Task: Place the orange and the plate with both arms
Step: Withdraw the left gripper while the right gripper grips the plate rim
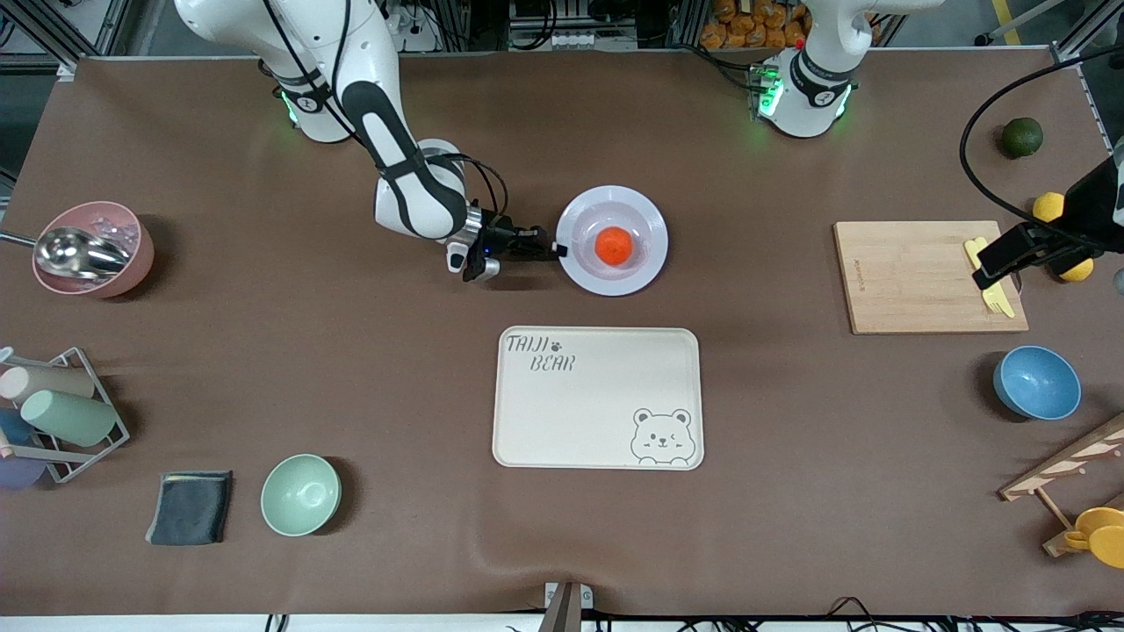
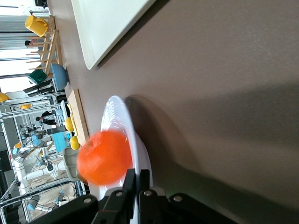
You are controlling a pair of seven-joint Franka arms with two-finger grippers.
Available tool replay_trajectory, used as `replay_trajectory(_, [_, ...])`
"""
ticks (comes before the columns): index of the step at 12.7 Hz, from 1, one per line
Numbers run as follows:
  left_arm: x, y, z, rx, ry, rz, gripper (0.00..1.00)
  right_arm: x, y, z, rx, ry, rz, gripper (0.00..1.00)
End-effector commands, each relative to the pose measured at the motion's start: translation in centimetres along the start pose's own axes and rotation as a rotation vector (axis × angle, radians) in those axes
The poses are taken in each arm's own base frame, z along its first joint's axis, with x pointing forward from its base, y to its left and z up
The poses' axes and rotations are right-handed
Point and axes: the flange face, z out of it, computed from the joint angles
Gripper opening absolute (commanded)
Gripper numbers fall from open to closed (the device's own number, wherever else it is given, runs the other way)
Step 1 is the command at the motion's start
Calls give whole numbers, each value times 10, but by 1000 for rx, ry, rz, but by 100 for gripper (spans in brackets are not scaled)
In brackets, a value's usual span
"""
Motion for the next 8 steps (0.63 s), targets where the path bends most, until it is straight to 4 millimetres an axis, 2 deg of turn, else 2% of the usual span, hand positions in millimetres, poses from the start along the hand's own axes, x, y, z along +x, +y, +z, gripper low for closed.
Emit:
replay_trajectory(1, [-19,-5,-3,-23,2,24,100,3,0,2,8,37,25,0])
replay_trajectory(3, [-18,-4,-2,-19,-6,78,100,4,-16,-1,54,73,54,0])
replay_trajectory(6, [-25,15,-1,17,-18,129,100,7,-55,-11,120,94,97,0])
replay_trajectory(8, [-28,21,-2,42,-16,147,100,10,-68,-17,151,112,129,0])
